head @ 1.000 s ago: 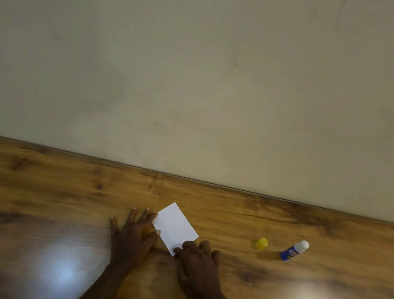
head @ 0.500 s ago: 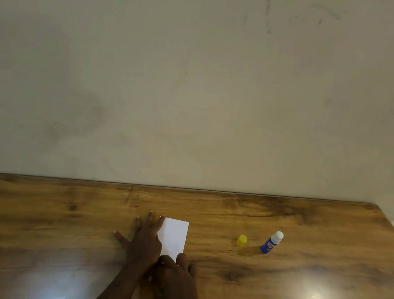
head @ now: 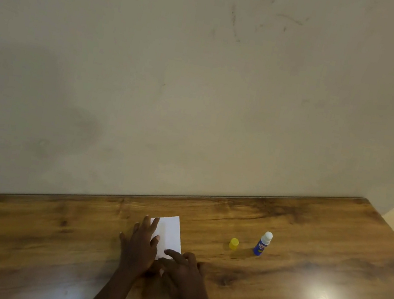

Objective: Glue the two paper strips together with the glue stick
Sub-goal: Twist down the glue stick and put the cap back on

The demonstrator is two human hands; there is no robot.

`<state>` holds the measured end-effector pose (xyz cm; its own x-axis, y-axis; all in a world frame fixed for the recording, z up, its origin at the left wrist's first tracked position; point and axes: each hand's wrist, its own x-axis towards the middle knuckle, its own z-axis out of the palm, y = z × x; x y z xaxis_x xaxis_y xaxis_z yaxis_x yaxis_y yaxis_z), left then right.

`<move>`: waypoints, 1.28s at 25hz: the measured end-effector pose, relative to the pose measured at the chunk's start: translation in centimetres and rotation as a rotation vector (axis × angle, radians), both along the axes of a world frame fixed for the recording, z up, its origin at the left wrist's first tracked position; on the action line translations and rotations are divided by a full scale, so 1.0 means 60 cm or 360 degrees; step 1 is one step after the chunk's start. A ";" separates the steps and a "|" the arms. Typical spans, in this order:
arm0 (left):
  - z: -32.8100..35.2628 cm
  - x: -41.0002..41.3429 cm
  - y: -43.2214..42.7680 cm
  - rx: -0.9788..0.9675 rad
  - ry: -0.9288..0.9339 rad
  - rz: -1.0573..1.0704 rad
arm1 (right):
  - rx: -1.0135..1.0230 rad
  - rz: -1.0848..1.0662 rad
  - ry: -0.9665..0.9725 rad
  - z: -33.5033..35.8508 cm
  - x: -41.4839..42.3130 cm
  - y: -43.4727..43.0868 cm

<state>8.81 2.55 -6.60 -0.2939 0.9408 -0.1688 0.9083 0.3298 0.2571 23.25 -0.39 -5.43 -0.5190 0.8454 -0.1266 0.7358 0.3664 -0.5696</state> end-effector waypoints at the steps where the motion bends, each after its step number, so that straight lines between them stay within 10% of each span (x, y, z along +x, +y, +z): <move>1: 0.004 0.010 0.003 0.0026 -0.0028 -0.0038 | 0.0022 -0.0065 0.0045 0.001 0.013 0.004; 12: 0.030 0.231 0.063 0.0095 -0.1020 -0.0254 | 0.0273 -0.1729 0.1177 0.016 0.217 0.055; 21: 0.012 0.277 0.074 0.0231 -0.0937 -0.0198 | 0.0020 -0.1285 0.0750 -0.010 0.251 0.113; 32: 0.229 0.174 0.099 0.0808 -0.1398 -0.0102 | 0.0260 -0.0783 0.1085 0.180 0.171 0.129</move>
<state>19.25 8.49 7.13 -0.2049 0.9710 0.1233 0.3431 -0.0467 0.9381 33.48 7.37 5.37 -0.0065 0.9748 0.2231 0.3483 0.2113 -0.9133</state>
